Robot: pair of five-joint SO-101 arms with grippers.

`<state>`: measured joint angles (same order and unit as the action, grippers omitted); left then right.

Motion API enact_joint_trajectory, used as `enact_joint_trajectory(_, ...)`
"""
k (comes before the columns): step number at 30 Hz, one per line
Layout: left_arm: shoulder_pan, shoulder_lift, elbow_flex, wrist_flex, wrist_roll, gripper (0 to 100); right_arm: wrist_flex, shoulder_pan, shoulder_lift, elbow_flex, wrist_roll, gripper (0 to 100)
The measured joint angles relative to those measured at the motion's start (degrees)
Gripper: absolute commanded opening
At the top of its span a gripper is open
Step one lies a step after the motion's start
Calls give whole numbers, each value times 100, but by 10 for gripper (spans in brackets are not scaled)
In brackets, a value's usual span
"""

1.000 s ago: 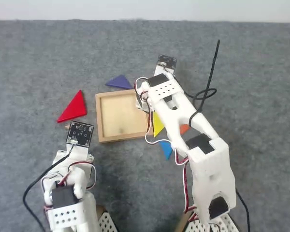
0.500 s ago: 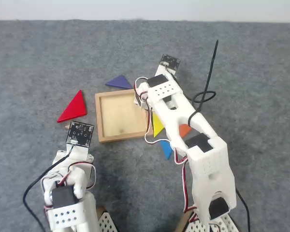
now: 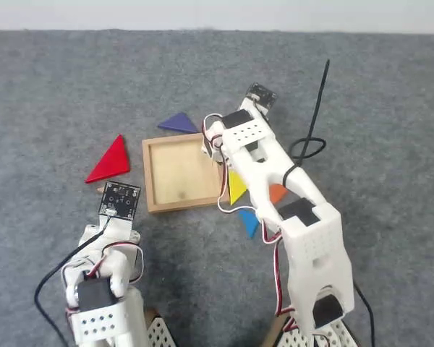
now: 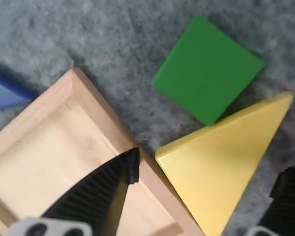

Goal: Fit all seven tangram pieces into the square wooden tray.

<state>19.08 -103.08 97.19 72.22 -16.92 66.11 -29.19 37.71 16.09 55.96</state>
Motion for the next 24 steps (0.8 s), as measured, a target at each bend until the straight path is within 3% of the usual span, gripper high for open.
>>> enact_joint_trajectory(24, 0, 0, 0, 0, 0, 14, 501, 360, 9, -88, 193, 423)
